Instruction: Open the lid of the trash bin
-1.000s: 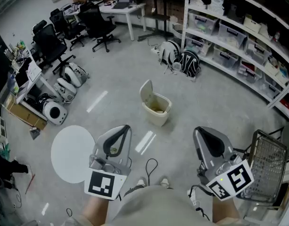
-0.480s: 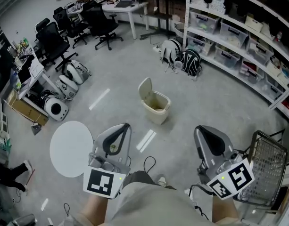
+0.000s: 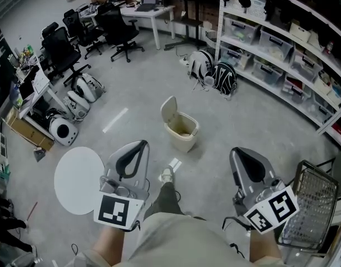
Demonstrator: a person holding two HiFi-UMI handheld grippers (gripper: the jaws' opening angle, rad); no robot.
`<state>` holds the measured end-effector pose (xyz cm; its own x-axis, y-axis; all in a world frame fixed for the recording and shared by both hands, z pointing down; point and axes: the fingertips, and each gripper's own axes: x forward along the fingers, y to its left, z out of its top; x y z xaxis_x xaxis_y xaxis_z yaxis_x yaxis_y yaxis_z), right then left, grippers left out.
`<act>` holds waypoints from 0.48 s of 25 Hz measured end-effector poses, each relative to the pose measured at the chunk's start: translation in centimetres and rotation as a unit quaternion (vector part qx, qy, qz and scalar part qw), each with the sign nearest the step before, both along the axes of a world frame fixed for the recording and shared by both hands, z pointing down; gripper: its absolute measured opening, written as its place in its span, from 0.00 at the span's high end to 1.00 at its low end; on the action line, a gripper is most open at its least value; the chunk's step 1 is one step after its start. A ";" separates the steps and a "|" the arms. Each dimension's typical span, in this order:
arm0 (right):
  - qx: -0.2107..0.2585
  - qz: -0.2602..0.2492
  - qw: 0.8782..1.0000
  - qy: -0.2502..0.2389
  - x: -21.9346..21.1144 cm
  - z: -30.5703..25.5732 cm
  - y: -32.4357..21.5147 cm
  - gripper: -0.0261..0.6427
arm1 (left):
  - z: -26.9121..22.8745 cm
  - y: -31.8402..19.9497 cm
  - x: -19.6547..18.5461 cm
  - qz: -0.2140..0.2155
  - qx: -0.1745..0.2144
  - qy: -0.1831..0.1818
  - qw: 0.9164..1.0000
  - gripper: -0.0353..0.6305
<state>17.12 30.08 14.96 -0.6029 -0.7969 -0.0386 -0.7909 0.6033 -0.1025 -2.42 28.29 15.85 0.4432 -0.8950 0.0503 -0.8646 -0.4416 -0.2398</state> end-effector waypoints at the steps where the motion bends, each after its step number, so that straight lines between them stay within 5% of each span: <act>1: -0.001 0.000 1.000 0.001 -0.1 0.3 -0.6 0.96 | 0.2 -0.6 -0.1 0.000 0.002 0.000 1.000 0.94; 12: -0.023 0.007 1.000 0.014 -2.9 2.5 -12.1 0.96 | 2.3 -12.1 -3.5 0.001 -0.010 0.001 1.000 0.94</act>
